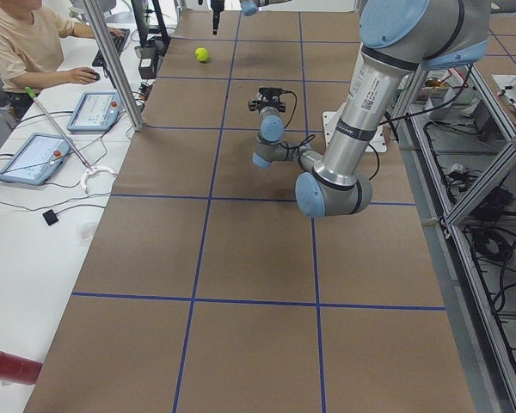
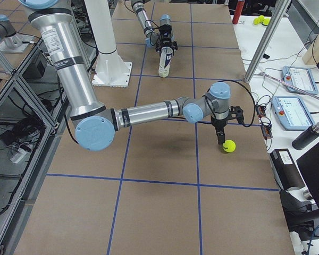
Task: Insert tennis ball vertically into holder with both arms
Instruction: 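Move the right gripper away to the second yellow ball, then grasp and lift the second yellow ball with the right gripper, then carry the second ball with the right gripper over the can's top, then open the right gripper to drop the second ball into the can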
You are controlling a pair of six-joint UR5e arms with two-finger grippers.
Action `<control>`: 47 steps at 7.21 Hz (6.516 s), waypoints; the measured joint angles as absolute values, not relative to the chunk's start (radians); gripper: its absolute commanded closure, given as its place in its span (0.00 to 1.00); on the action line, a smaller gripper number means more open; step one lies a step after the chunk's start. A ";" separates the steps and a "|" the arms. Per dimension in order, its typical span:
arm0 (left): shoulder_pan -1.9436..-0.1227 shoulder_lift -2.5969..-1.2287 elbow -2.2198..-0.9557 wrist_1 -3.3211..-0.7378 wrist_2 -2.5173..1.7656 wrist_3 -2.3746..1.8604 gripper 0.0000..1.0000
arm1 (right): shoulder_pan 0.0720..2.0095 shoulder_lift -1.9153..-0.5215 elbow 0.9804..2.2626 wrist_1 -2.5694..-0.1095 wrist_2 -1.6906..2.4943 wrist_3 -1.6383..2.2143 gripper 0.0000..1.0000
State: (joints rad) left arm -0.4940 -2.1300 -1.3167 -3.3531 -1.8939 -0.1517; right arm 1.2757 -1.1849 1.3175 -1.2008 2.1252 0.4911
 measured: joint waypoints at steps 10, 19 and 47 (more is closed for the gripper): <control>-0.494 -2.127 -1.316 -3.372 -1.898 -0.156 0.01 | 1.168 -0.972 0.855 -0.765 1.962 0.772 0.01; -0.494 -2.129 -1.316 -3.370 -1.896 -0.156 0.01 | 1.127 -1.008 0.860 -0.745 1.935 0.794 1.00; -0.480 -2.138 -1.313 -3.364 -1.893 -0.160 0.01 | 0.419 -0.842 2.099 -1.694 1.577 1.770 0.01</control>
State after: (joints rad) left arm -0.4802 -2.1383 -1.3131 -3.3640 -1.8929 -0.1595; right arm 0.4192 -0.8420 2.0987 -1.6944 1.5773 1.7697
